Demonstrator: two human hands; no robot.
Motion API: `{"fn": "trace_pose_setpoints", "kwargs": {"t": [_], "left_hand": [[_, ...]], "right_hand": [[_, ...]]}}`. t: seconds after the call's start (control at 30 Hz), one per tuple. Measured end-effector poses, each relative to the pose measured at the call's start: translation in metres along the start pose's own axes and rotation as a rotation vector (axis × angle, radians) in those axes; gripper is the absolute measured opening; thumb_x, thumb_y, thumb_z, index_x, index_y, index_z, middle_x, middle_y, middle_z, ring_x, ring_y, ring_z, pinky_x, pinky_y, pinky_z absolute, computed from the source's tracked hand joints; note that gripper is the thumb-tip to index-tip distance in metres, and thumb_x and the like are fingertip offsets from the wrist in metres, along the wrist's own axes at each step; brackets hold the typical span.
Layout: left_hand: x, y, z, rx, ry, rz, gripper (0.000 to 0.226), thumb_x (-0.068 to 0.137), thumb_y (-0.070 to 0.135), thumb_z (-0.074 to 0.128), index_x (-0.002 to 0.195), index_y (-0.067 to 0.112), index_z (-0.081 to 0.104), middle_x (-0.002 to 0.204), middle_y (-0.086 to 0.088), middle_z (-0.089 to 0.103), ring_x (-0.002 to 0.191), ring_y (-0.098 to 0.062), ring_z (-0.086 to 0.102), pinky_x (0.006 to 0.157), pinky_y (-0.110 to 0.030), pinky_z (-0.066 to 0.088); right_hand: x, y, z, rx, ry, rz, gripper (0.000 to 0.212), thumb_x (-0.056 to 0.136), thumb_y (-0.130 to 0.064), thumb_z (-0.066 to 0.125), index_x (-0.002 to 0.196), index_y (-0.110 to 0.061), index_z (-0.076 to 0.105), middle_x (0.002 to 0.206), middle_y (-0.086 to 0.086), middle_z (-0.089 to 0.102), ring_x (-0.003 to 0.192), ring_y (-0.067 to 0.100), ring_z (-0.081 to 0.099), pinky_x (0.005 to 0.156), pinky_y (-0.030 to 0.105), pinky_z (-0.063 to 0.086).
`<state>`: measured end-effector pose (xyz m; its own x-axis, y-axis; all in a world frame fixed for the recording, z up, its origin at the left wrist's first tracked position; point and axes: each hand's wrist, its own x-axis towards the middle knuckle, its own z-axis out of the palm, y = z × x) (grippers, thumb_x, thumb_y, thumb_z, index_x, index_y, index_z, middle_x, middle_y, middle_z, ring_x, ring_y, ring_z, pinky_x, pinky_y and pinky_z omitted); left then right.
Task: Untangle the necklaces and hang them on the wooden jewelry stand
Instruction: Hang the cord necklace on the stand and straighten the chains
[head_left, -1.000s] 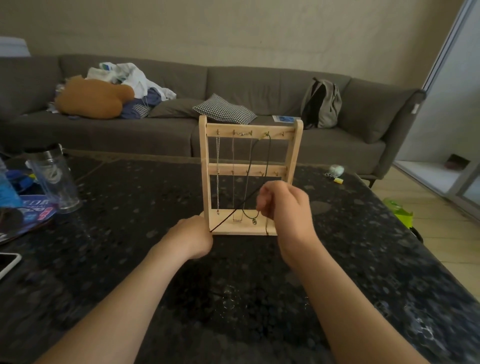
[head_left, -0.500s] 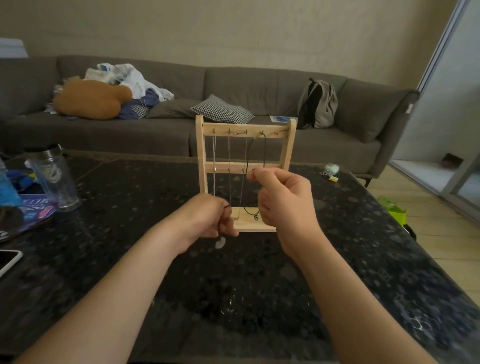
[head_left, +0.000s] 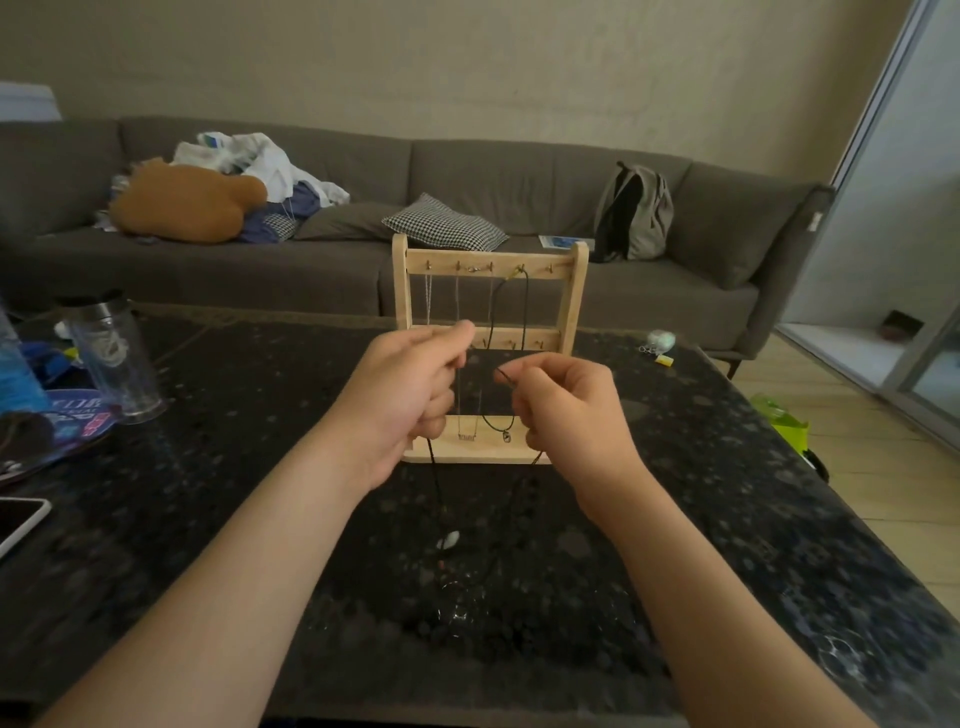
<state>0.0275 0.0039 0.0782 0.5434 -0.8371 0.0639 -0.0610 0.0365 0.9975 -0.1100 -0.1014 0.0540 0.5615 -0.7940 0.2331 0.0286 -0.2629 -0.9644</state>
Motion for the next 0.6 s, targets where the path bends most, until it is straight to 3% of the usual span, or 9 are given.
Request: {"fn": "trace_pose_setpoints", "kwargs": {"t": [0.07,0.17,0.3,0.37,0.43,0.5,0.53,0.6], "left_hand": [[0.003,-0.003,-0.002,0.000,0.082,0.000,0.032,0.110,0.038,0.058,0.087,0.016,0.062,0.055,0.005,0.038,0.049,-0.013,0.034,0.050,-0.029,0.031],[0.008,-0.010,-0.005,0.038,0.106,-0.011,0.030,0.110,0.035,0.057,0.090,0.014,0.065,0.058,0.004,0.042,0.053,-0.013,0.039,0.055,-0.031,0.037],[0.011,-0.014,-0.003,0.041,0.054,-0.017,0.027,0.108,0.032,0.059,0.102,0.010,0.074,0.066,0.001,0.055,0.056,-0.013,0.044,0.055,-0.030,0.036],[0.012,-0.015,-0.002,0.101,0.031,0.039,0.016,0.105,0.029,0.066,0.107,0.018,0.077,0.072,0.003,0.062,0.056,-0.009,0.049,0.054,-0.025,0.038],[0.011,-0.017,-0.001,0.218,0.054,0.153,0.007,0.099,0.026,0.076,0.105,0.028,0.078,0.085,0.011,0.073,0.068,-0.001,0.065,0.069,-0.023,0.048],[0.012,-0.020,-0.002,0.322,0.069,0.282,0.011,0.094,0.023,0.082,0.100,0.032,0.079,0.099,0.018,0.075,0.091,0.005,0.069,0.082,-0.023,0.052],[0.012,-0.022,-0.002,0.367,0.058,0.332,0.011,0.092,0.022,0.083,0.097,0.032,0.080,0.099,0.017,0.075,0.089,0.003,0.070,0.081,-0.022,0.053],[0.014,-0.025,-0.003,0.450,0.048,0.391,0.010,0.089,0.026,0.087,0.094,0.033,0.082,0.097,0.015,0.076,0.068,-0.003,0.064,0.066,-0.028,0.055]], "right_hand": [[0.002,0.002,-0.002,-0.040,0.092,0.014,0.022,0.101,-0.014,0.062,0.096,-0.023,0.082,0.066,-0.009,0.071,0.059,0.001,0.059,0.058,0.023,0.048],[0.004,0.004,-0.004,-0.067,0.136,-0.012,0.021,0.100,-0.011,0.066,0.101,-0.024,0.082,0.083,-0.002,0.079,0.072,0.021,0.071,0.065,0.029,0.062],[0.005,0.005,-0.004,-0.053,0.107,-0.050,0.015,0.099,-0.013,0.072,0.102,-0.023,0.083,0.087,-0.003,0.080,0.086,0.019,0.075,0.078,0.026,0.063],[0.007,0.007,-0.004,-0.065,0.103,-0.062,0.014,0.100,-0.015,0.072,0.103,-0.025,0.083,0.088,-0.004,0.081,0.088,0.019,0.076,0.082,0.028,0.064],[0.009,0.009,-0.005,-0.076,0.100,-0.068,0.014,0.101,-0.016,0.071,0.104,-0.025,0.082,0.090,-0.004,0.081,0.089,0.018,0.076,0.084,0.029,0.065],[0.010,0.010,-0.005,-0.064,0.085,-0.066,0.014,0.102,-0.017,0.069,0.104,-0.024,0.081,0.091,-0.003,0.081,0.089,0.016,0.076,0.082,0.025,0.064],[0.010,0.011,-0.004,-0.058,0.078,-0.061,0.015,0.102,-0.017,0.069,0.104,-0.024,0.081,0.091,-0.002,0.080,0.089,0.016,0.075,0.079,0.021,0.062],[0.010,0.012,-0.003,-0.053,0.075,-0.054,0.015,0.103,-0.018,0.067,0.104,-0.023,0.081,0.090,-0.001,0.080,0.086,0.014,0.074,0.071,0.014,0.058]]}}
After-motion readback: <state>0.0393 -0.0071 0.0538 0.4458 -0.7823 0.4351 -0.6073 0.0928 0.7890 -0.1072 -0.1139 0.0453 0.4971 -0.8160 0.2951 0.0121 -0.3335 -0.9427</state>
